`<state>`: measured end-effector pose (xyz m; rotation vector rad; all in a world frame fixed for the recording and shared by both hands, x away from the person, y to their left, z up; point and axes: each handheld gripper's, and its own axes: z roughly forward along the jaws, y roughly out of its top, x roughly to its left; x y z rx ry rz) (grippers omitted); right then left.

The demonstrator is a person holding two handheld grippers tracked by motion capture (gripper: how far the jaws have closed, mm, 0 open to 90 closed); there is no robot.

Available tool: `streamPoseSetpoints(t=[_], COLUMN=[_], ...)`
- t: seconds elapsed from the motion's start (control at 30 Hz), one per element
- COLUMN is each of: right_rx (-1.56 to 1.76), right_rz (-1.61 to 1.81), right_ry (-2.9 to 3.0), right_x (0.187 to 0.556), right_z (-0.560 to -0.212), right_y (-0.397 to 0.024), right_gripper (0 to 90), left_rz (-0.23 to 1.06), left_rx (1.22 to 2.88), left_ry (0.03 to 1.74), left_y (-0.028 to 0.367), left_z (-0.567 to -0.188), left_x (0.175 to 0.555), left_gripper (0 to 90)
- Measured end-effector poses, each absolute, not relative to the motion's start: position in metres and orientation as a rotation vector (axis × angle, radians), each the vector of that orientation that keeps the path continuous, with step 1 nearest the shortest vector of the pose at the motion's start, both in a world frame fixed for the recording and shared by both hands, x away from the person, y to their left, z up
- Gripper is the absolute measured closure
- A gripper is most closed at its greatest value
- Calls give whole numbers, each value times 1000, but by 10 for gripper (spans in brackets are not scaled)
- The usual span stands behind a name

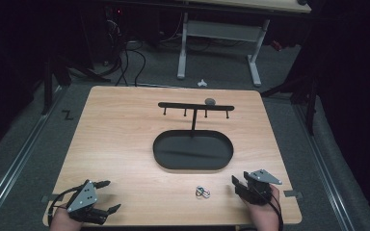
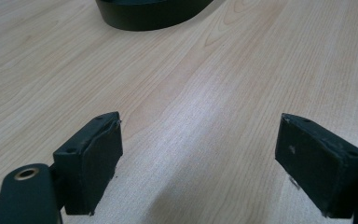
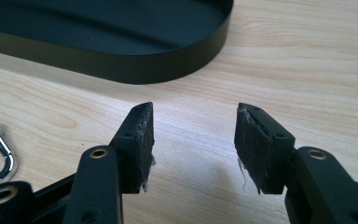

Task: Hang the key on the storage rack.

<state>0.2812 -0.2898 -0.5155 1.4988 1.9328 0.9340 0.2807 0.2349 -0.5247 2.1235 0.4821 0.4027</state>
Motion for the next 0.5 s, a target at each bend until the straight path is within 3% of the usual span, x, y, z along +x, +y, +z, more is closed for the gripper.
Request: streamPoseSetpoints(t=[0.5], right_rx=[1509], right_rz=[947], right_ry=[1916], right_x=[282], right_z=[-517], right_y=[-290], right_gripper=[435], left_rz=[405], left_rx=[2121], left_ry=[483], left_y=[234], left_z=[-525], left_x=[281], left_gripper=[154])
